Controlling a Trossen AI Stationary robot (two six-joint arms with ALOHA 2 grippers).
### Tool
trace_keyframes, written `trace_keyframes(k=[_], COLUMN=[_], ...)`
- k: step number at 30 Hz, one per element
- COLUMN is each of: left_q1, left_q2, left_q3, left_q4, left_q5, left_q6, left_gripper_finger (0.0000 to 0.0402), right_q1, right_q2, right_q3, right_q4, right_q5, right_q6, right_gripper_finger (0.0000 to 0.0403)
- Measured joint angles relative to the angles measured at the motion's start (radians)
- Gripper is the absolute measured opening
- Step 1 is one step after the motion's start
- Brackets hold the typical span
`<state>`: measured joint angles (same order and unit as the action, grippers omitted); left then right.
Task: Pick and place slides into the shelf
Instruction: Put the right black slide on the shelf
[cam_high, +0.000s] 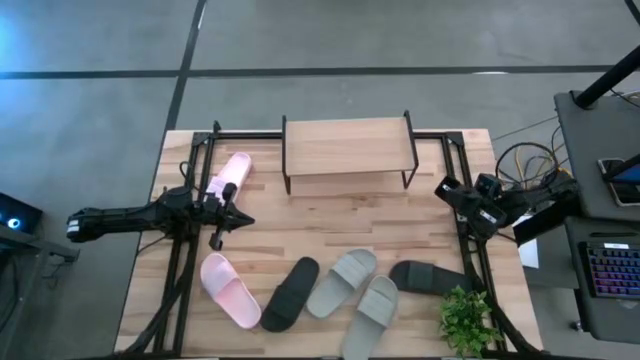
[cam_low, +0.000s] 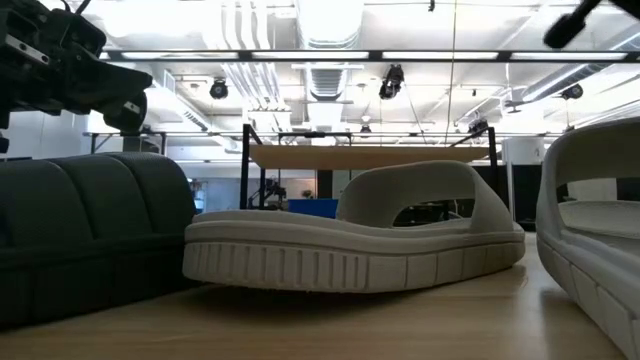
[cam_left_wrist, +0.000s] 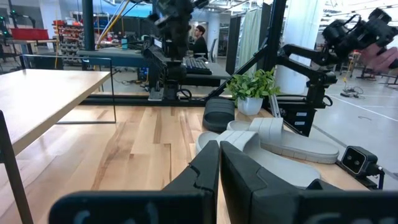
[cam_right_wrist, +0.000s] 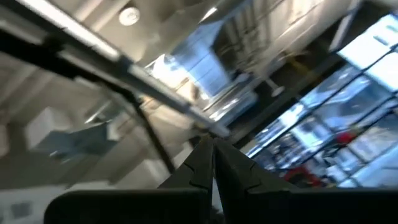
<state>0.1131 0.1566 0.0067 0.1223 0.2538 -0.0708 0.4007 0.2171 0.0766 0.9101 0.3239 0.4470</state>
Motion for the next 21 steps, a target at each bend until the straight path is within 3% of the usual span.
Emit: trace_keyframes(k=[5,9,14,17,21], left_q1=[0.0,0.0,0.0,0.0,0.0], left_q2=[0.0,0.0,0.0,0.0,0.0], left_q3=[0.0,0.0,0.0,0.0,0.0], left_q4=[0.0,0.0,0.0,0.0,0.0], left_q5=[0.0,0.0,0.0,0.0,0.0], left_q6=[0.0,0.0,0.0,0.0,0.0], left_gripper_finger=[0.0,0.0,0.0,0.0,0.0], right_q1=[0.0,0.0,-0.001,0.0,-0.005], right_q2=[0.156,0.274,0.382,0.398,0.414], right_q3=[0.138,0.247,0.368,0.451,0.598], right_q4=[-0.024,-0.026,-0.114,-0.356,-0.918], right_q5=[0.011,0.04,0.294,0.399,0.479], right_q6=[-0.012,-0.182,-0.269,-0.223,0.041], right_gripper_finger=[0.0009,0.0009,0.0009,0.0009,0.0009])
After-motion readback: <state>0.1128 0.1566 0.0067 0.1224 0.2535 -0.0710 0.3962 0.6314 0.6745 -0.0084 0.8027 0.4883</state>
